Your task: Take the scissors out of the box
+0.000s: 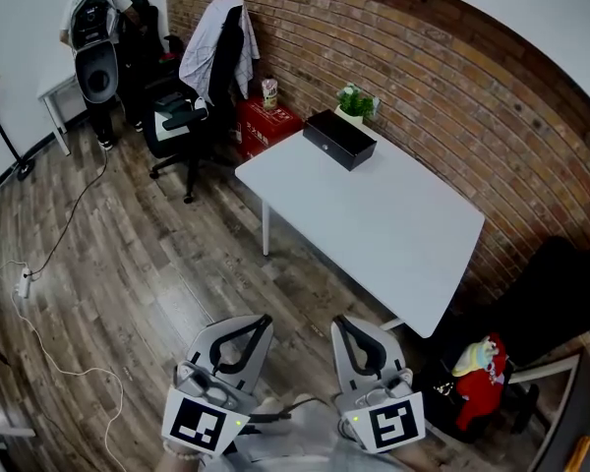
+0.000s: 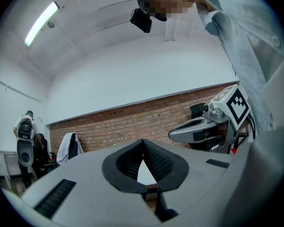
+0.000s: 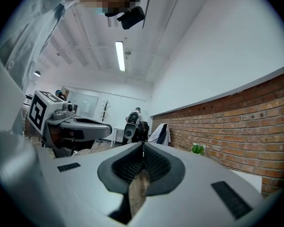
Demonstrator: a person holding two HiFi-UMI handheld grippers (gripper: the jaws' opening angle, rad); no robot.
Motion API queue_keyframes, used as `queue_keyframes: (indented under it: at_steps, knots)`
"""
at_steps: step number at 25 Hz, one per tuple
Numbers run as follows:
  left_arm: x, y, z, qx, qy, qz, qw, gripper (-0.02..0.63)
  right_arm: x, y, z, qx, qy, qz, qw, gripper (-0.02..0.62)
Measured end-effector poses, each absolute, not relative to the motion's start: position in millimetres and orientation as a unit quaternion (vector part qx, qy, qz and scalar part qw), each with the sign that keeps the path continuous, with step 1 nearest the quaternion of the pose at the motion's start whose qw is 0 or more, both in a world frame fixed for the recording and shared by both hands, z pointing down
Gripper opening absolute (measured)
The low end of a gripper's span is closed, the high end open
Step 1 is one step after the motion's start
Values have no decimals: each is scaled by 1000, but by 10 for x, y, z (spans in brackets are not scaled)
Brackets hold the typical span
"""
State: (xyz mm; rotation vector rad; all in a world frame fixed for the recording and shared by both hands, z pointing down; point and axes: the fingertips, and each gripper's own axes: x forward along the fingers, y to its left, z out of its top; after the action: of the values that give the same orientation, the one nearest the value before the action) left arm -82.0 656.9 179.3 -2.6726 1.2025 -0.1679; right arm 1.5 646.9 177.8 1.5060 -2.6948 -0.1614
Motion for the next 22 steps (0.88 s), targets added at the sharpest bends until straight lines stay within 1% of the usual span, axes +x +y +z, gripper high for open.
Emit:
queue_keyframes:
  at_steps: [4,13,22]
  knots:
    - [-894,6597,1763,-906,411,-42,93,18,-66,6515,1770,489,-870,-52,24,44]
    - [-1018,6591,1817,-905,411,-50,98,18,-204,6488,1825,482,-874,-51,31,44]
    - [-1080,6207,1873,-902,415,-60,101,18,-293,6039,1865,472,-879,-54,33,44]
